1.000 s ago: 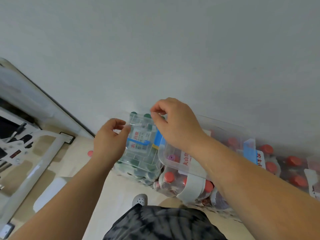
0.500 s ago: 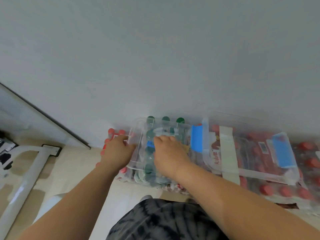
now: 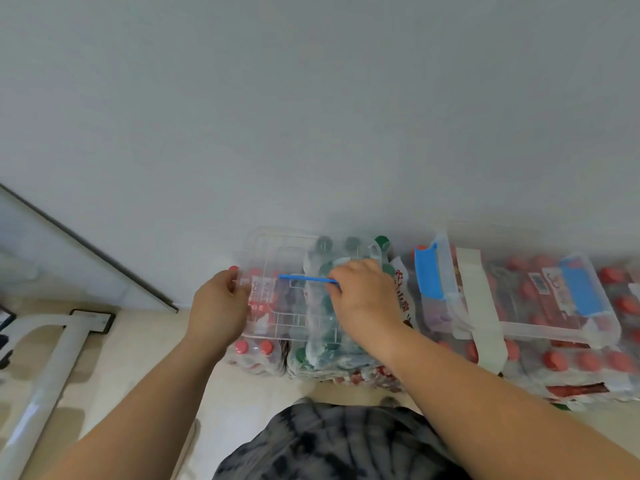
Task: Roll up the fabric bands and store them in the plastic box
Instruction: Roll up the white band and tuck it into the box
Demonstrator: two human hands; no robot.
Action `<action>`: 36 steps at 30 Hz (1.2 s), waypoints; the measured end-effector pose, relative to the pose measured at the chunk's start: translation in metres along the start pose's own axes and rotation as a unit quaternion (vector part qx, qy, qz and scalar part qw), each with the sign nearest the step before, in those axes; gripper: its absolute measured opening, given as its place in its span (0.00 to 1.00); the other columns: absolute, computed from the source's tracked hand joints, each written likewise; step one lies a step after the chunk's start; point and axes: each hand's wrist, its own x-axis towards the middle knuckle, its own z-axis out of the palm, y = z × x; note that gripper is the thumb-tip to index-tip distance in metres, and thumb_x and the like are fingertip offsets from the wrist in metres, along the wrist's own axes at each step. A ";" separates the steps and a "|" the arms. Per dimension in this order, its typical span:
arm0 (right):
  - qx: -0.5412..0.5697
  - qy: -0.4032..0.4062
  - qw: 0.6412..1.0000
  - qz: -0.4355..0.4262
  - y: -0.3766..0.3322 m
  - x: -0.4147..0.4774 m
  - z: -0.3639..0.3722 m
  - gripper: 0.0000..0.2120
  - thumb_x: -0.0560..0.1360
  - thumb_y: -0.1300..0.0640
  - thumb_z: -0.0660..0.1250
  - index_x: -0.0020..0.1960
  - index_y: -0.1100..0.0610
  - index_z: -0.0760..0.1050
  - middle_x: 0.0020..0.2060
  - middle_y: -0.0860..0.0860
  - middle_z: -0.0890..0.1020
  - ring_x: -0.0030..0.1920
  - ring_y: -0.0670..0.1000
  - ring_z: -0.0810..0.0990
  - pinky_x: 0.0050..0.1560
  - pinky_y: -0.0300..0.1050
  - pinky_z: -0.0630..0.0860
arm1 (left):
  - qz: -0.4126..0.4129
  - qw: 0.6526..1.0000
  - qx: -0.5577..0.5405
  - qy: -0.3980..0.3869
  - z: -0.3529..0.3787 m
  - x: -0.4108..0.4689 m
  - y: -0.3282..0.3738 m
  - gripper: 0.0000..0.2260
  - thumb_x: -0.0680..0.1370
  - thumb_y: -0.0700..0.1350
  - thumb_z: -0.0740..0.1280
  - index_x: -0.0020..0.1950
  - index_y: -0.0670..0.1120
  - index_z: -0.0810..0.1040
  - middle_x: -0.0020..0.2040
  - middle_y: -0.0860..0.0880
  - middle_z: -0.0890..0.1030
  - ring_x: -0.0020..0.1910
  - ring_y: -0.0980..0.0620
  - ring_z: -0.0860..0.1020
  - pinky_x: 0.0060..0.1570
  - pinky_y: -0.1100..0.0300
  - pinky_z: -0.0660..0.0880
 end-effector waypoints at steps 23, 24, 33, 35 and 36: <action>0.141 0.228 0.963 0.040 0.098 -0.058 -0.169 0.04 0.82 0.52 0.65 0.51 0.47 0.79 0.43 0.42 0.77 0.54 0.48 0.73 0.72 0.67 0.62 | 0.141 0.983 -0.115 0.003 0.050 -0.070 0.163 0.12 0.71 0.52 0.73 0.54 0.53 0.84 0.39 0.54 0.82 0.29 0.59 0.76 0.40 0.60 0.73; 0.134 0.232 0.962 0.041 0.113 -0.061 -0.174 0.04 0.82 0.52 0.65 0.50 0.46 0.78 0.43 0.43 0.77 0.53 0.48 0.73 0.71 0.67 0.63 | 0.145 0.984 -0.102 -0.003 0.062 -0.075 0.171 0.12 0.73 0.51 0.74 0.55 0.51 0.84 0.37 0.55 0.81 0.30 0.60 0.76 0.40 0.60 0.73; 0.192 0.180 0.963 0.052 0.242 -0.080 -0.183 0.06 0.81 0.54 0.67 0.49 0.43 0.76 0.45 0.44 0.81 0.51 0.50 0.75 0.61 0.58 0.73 | 0.170 0.985 0.025 -0.004 0.162 -0.116 0.221 0.11 0.74 0.52 0.74 0.53 0.49 0.85 0.33 0.54 0.81 0.33 0.59 0.79 0.38 0.64 0.72; 0.196 0.164 0.966 0.037 0.254 -0.079 -0.178 0.06 0.81 0.55 0.67 0.49 0.43 0.76 0.44 0.44 0.81 0.48 0.50 0.75 0.58 0.57 0.74 | 0.169 0.984 0.048 0.019 0.172 -0.118 0.224 0.11 0.74 0.51 0.73 0.52 0.47 0.85 0.33 0.54 0.80 0.37 0.60 0.79 0.38 0.67 0.70; 0.198 0.160 0.967 0.031 0.258 -0.078 -0.175 0.06 0.81 0.55 0.67 0.49 0.44 0.77 0.44 0.45 0.80 0.48 0.50 0.75 0.58 0.57 0.74 | 0.166 0.984 0.056 0.027 0.175 -0.119 0.223 0.10 0.74 0.51 0.73 0.51 0.46 0.84 0.33 0.53 0.80 0.38 0.57 0.80 0.39 0.66 0.70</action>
